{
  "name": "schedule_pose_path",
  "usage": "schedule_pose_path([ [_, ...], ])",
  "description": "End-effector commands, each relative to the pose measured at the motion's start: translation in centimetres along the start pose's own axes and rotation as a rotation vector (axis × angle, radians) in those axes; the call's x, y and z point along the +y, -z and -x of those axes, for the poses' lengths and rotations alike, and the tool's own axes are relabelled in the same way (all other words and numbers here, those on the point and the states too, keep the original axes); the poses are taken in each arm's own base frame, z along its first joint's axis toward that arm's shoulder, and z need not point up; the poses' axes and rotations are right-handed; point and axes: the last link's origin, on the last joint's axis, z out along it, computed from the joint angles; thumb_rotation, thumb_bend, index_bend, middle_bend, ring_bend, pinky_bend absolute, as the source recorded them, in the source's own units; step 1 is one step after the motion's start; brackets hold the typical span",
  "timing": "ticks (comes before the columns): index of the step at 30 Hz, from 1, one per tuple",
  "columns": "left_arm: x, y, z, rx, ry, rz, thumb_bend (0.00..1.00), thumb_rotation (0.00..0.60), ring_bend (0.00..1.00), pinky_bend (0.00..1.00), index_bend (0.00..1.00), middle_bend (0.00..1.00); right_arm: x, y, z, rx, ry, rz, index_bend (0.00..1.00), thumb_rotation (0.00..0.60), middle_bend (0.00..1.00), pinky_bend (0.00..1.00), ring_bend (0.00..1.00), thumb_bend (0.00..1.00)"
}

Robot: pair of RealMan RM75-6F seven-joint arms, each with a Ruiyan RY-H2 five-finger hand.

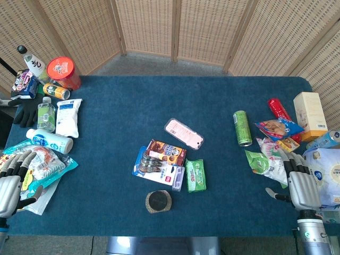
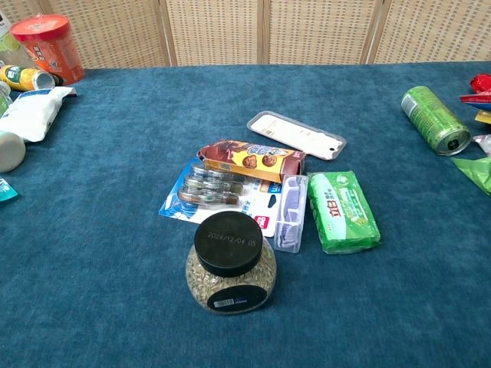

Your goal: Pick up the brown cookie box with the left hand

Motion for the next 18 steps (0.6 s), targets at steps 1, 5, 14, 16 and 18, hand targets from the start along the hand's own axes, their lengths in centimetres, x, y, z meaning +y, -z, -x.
schedule_pose_path([
  [1, 0.1, 0.0, 0.0, -0.002, 0.000, 0.003, 0.42, 0.600, 0.00, 0.00, 0.02, 0.00, 0.0, 0.0, 0.0, 0.002, -0.002, 0.002, 0.00, 0.600, 0.00, 0.00, 0.00, 0.10],
  [5, 0.1, -0.1, 0.2, -0.020, -0.007, 0.008, 0.42, 0.600, 0.00, 0.00, 0.02, 0.00, 0.0, 0.1, -0.1, 0.001, -0.006, 0.000, 0.00, 0.600, 0.00, 0.00, 0.00, 0.10],
  [14, 1.6, -1.3, 0.3, -0.048, -0.044, 0.075, 0.42, 0.600, 0.00, 0.00, 0.02, 0.00, 0.1, 0.6, 0.1, -0.003, -0.020, 0.001, 0.00, 0.600, 0.00, 0.00, 0.00, 0.10],
  [16, 2.5, -2.1, 0.4, -0.063, -0.060, 0.110, 0.42, 0.600, 0.00, 0.00, 0.02, 0.00, 0.0, 0.7, 0.0, -0.003, -0.026, -0.004, 0.00, 0.600, 0.00, 0.00, 0.00, 0.10],
  [18, 3.6, -3.1, 0.8, -0.085, -0.075, 0.148, 0.42, 0.600, 0.00, 0.00, 0.02, 0.00, 0.0, 0.8, 0.0, -0.006, -0.033, -0.007, 0.00, 0.600, 0.00, 0.00, 0.00, 0.10],
])
